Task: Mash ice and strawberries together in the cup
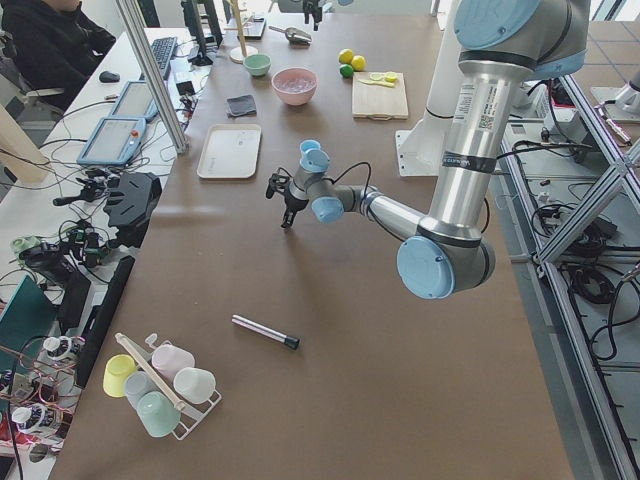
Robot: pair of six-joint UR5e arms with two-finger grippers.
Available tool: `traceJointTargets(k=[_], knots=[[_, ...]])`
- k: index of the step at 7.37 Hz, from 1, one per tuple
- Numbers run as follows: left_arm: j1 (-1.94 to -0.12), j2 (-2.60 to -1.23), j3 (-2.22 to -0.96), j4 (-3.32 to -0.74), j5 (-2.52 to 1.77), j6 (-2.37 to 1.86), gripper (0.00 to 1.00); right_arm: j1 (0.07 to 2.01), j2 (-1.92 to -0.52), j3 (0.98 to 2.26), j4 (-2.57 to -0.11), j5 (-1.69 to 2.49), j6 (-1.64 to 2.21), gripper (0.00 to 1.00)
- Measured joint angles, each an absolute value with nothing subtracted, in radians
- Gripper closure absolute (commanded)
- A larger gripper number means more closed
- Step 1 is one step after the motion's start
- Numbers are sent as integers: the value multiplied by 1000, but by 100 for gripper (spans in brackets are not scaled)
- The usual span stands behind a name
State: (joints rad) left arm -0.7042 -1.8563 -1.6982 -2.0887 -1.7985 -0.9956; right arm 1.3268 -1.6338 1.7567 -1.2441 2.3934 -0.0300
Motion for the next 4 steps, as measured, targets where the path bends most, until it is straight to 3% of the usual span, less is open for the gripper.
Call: traceJointTargets(k=[2,4], knots=[[-701,-2039,-1791,-1830,-1840,-1072,100,1327,-1625,1760,-1244,2390,-25,1],[-645,-2191,-1782,-1746,-1830,-1173,100,1327,-1627,1761,-1244,2391,-25,1]])
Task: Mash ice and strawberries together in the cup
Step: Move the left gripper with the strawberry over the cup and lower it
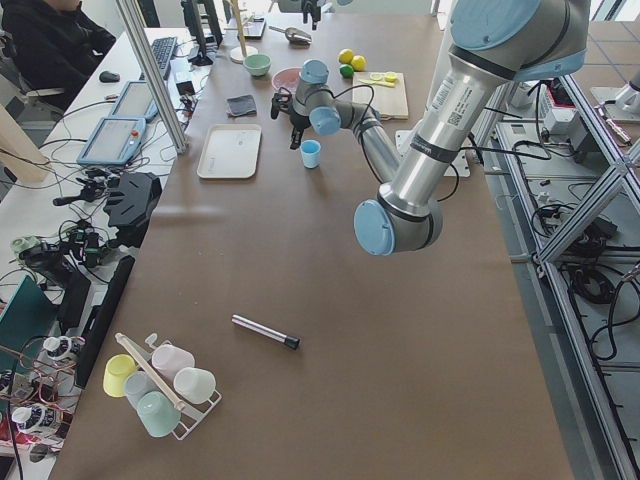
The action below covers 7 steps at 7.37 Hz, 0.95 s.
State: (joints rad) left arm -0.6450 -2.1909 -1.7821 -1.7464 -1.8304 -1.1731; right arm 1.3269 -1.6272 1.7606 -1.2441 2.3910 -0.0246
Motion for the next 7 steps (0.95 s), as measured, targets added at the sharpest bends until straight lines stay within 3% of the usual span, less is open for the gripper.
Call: traceJointTargets(k=[4,6,7], knots=[[-554,-2254,-1704,-1757,-1745,-1204,100,1328,-1627,1801,-1245,2416,6,1],[-519,-2256,-1703,-1755,-1737,-1243,75,1328,-1620,1808,-1245,2420,49,1],[-512,-2252,-1702,-1753,-1728,-1253,24,1328,-1619,1807,-1245,2419,55,1]])
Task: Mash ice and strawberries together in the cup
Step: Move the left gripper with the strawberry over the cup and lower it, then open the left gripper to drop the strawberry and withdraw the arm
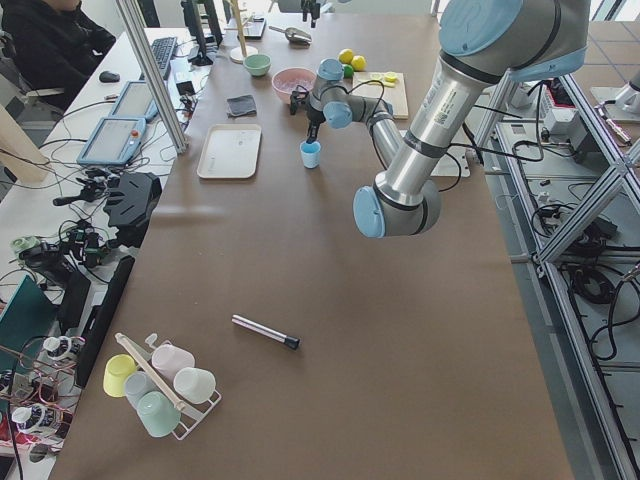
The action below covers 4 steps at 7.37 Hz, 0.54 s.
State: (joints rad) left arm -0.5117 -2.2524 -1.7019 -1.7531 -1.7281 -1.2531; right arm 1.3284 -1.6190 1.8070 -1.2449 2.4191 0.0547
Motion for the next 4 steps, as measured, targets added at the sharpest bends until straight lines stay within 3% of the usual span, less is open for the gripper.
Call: traceJointTargets(k=[1,4], knots=[[-509,-2248,-1700,-1753,-1714,-1257,3,1328,-1619,1806,-1245,2418,57,1],[-527,-2240,-1711,-1721,-1662,-1259,2,1328,-1620,1807,-1244,2416,59,1]])
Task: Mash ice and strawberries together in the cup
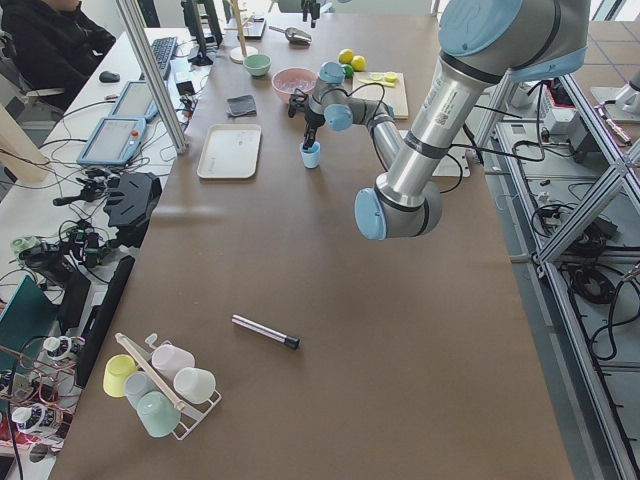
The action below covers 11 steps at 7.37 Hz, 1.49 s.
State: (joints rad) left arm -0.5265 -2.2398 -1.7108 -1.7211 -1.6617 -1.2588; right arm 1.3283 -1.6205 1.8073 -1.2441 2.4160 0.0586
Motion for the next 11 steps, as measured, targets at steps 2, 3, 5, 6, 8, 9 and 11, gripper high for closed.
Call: traceJointTargets(k=[2,3,5,6,8,9,11], knots=[[-625,-2238,-1760,-1579,-1737,-1227,2,1327,-1620,1808,-1243,2416,58,1],[-732,-2209,-1783,-1525,-1846,-1145,2,1327,-1613,1804,-1246,2415,57,1],[-953,-2085,-1779,-1522,-2019,-867,2,1323,-1585,1784,-1252,2415,56,2],[-1057,-2046,-1729,-1535,-2106,-716,2,1318,-1567,1760,-1252,2418,52,2],[-1205,-2007,-1567,-1546,-2220,-390,2,1316,-1553,1731,-1248,2418,47,1],[-1243,-1998,-1476,-1564,-2237,-270,2,1316,-1551,1728,-1247,2413,47,1],[-1267,-1937,-1372,-1659,-2245,-193,2,1318,-1547,1731,-1244,2397,48,1]])
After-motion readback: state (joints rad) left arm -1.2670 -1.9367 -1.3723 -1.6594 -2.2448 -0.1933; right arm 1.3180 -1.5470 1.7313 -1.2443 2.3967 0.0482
